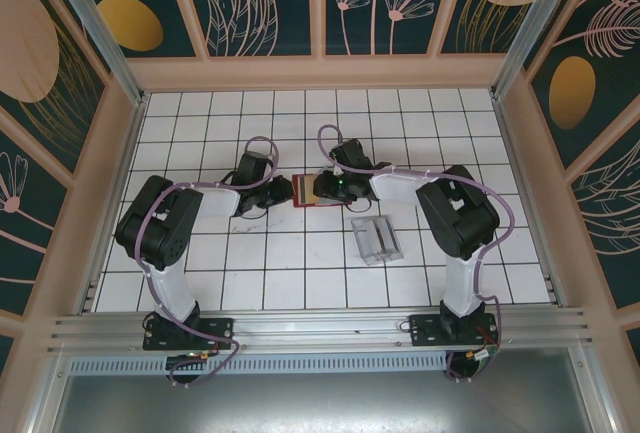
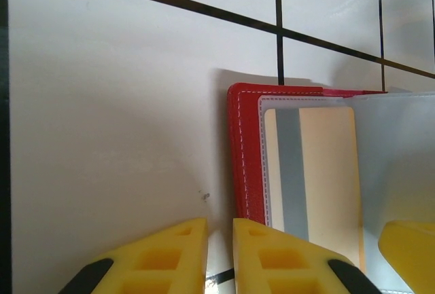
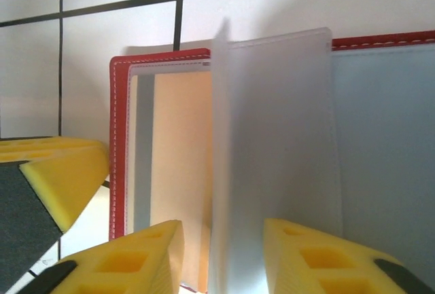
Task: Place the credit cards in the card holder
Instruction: Flip over the card slot in the card holder.
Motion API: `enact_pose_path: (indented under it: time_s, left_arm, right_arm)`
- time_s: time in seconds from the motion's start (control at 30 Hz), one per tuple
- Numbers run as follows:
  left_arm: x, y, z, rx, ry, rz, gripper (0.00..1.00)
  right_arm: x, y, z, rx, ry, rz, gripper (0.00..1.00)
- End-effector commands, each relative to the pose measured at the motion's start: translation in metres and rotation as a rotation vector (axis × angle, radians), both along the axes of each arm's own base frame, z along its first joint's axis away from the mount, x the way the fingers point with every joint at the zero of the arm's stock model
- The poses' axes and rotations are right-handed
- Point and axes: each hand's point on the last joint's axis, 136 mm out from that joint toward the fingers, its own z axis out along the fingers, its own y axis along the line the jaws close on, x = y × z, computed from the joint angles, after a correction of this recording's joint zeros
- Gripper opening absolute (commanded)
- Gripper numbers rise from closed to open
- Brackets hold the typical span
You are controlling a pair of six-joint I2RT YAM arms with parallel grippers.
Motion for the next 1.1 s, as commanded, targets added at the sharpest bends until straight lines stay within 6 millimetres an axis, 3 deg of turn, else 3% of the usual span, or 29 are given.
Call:
enact_pose_path:
  time_s: [0.0,0.23,0.43,0.6,0.73,0.83,0.97,1.07]
  left_arm:
    - [-0.018,0.011,-0.02,0.027,0.095,0.026,0.2]
    - [-0.017,0.015,-0.014,0.017,0.091,0.039,0.23]
    - [-0.016,0.017,-0.014,0.02,0.094,0.043,0.24]
    - [-0.016,0.016,-0.015,0.015,0.096,0.046,0.27]
    - [-0.013,0.017,-0.01,-0.002,0.089,0.063,0.35]
    - [-0.012,0.024,-0.009,-0.084,0.115,0.093,0.33]
    - [-0.014,0.041,-0.006,-0.162,0.126,0.15,0.41]
    - [-0.014,0.044,0.004,-0.181,0.097,0.148,0.49]
  right_arm:
    - [0.003,0.009,0.029,0.059,-0.056,0.031,0.28]
    - [0.006,0.012,0.033,0.035,-0.072,0.04,0.12]
    - [0.011,0.007,0.042,-0.031,-0.118,0.036,0.11]
    - [0.004,0.019,0.038,-0.001,-0.095,0.098,0.16]
    - [-0.007,0.046,0.031,0.023,-0.075,0.183,0.33]
    - [-0.012,0.062,0.03,0.028,-0.084,0.223,0.41]
    - [-0.013,0.069,0.044,0.106,-0.091,0.232,0.45]
    - [-0.016,0.062,0.063,0.176,-0.12,0.234,0.47]
